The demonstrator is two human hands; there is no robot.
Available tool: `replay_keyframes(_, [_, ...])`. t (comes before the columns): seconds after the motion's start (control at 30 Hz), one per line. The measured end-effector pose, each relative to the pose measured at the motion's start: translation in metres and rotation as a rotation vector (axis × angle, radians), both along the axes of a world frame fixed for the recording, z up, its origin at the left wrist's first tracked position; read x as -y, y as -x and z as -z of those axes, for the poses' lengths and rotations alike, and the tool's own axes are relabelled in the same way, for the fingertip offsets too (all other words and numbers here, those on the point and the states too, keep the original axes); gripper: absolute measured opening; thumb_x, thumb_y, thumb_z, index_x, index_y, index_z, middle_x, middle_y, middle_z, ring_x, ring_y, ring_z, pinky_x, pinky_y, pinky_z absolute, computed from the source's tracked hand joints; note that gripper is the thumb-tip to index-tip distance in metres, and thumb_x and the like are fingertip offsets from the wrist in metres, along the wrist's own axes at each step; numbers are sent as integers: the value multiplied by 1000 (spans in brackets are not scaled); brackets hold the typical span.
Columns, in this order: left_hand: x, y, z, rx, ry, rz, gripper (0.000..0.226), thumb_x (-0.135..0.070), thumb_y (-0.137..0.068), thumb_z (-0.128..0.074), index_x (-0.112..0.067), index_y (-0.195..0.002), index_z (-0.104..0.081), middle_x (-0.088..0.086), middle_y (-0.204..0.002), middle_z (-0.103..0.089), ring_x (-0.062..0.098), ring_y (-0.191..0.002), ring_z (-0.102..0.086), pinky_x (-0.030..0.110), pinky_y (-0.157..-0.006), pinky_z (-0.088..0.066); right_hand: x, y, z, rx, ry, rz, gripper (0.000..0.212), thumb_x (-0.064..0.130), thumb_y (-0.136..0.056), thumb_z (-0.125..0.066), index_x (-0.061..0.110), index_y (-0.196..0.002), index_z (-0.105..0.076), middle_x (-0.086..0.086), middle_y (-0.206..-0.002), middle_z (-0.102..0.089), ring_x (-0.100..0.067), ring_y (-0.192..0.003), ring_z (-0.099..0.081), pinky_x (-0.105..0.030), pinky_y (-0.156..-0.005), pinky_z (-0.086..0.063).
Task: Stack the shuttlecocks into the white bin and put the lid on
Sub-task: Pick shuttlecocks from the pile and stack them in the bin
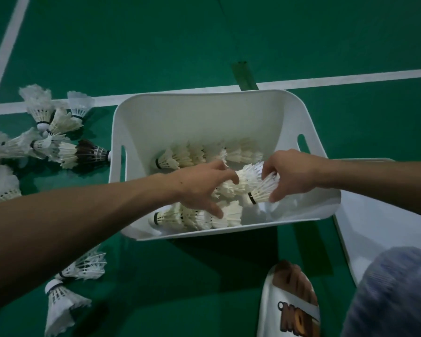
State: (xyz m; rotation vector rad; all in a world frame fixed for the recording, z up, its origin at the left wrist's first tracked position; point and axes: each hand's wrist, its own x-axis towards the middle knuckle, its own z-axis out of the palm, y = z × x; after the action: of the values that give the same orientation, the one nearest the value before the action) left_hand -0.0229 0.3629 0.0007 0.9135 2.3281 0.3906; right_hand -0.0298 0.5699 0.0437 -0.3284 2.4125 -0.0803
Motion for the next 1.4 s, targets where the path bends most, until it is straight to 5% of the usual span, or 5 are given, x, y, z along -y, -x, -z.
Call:
replay_keyframes(0.23, [-12,-8,10,-18,166,250,61,-55,-84,-60,-51,-138,-33,0,-144,-18,25,-126,-26,42,-108,-33,5,-12,6,10,-110,-66,52,30,-70,-82,17,-118,-66,-4,-105,-65,-19,-92,-58,-26,-78,-49])
replay_keyframes(0.43, [-4,-3,8,133,120,115,60,-60,-83,-57,-49,-138,-35,-2,-142,-18,26,-131,-23,44,-110,-29,11,-21,27,161,141,284,51,19,-72,-83,7,-118,-64,-2,-78,-66,-7,-47,-60,-19,-51,-51])
replay_keyframes(0.73, [19,-15,-3,70,29,-64,40,-49,-90,-55,-37,-127,-50,-3,-135,-32,21,-119,-37,40,-105,-35,23,-29,49,497,459,812,34,-15,-83,-62,6,-109,-60,-13,-86,-58,-21,-70,-62,-37,-74,-60])
replay_keyframes(1.23, [29,-11,-11,165,117,-143,50,-45,-93,-52,-24,-138,-43,7,-135,-46,23,-117,-49,30,-94,-38,36,-24,12,220,31,195,37,19,-80,-72,15,-113,-57,0,-78,-61,-19,-58,-61,-23,-51,-49])
replay_keyframes(1.4, [47,-26,-45,-62,51,-172,46,-43,-92,-55,-18,-130,-49,8,-128,-51,24,-115,-48,34,-97,-40,66,-25,-24,-102,-4,-37,35,32,-83,-67,13,-113,-64,-4,-110,-68,-24,-98,-63,-30,-83,-51])
